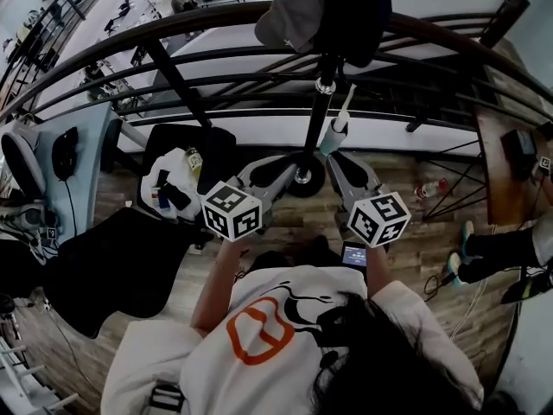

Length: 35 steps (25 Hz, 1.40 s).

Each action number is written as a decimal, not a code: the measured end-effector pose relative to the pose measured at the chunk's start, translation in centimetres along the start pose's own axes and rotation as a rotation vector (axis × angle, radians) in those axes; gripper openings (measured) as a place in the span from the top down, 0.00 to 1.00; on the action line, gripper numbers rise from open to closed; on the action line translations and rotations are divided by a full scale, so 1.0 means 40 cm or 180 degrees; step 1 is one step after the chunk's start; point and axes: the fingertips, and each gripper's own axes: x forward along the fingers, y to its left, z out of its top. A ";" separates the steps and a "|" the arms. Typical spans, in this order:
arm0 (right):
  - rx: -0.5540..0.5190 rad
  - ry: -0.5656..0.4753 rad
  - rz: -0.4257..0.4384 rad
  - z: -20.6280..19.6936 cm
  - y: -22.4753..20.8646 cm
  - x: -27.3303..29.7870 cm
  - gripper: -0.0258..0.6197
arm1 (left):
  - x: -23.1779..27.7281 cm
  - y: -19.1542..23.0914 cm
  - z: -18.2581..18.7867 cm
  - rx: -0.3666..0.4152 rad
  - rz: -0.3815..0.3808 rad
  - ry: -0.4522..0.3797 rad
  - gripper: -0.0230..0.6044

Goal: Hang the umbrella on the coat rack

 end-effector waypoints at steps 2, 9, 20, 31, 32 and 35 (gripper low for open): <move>-0.0003 -0.0018 -0.0013 -0.008 0.034 -0.005 0.92 | -0.031 -0.008 -0.009 0.0045 -0.0015 0.0030 0.89; -0.0004 -0.0076 -0.0138 -0.047 0.148 -0.042 0.94 | -0.137 -0.041 -0.049 0.0087 -0.0101 0.0107 0.89; 0.0020 0.0018 -0.0350 -0.139 0.269 -0.136 0.95 | -0.251 -0.119 -0.136 -0.0034 -0.0331 0.0203 0.89; 0.0040 0.0088 -0.0183 -0.170 0.303 -0.209 0.95 | -0.272 -0.226 -0.171 -0.0053 -0.0286 0.0169 0.89; 0.0049 0.0095 -0.0157 -0.171 0.304 -0.222 0.95 | -0.271 -0.238 -0.175 -0.0059 -0.0262 0.0163 0.89; 0.0081 0.0092 -0.0087 -0.176 0.299 -0.284 0.95 | -0.254 -0.292 -0.194 -0.0081 -0.0199 0.0149 0.89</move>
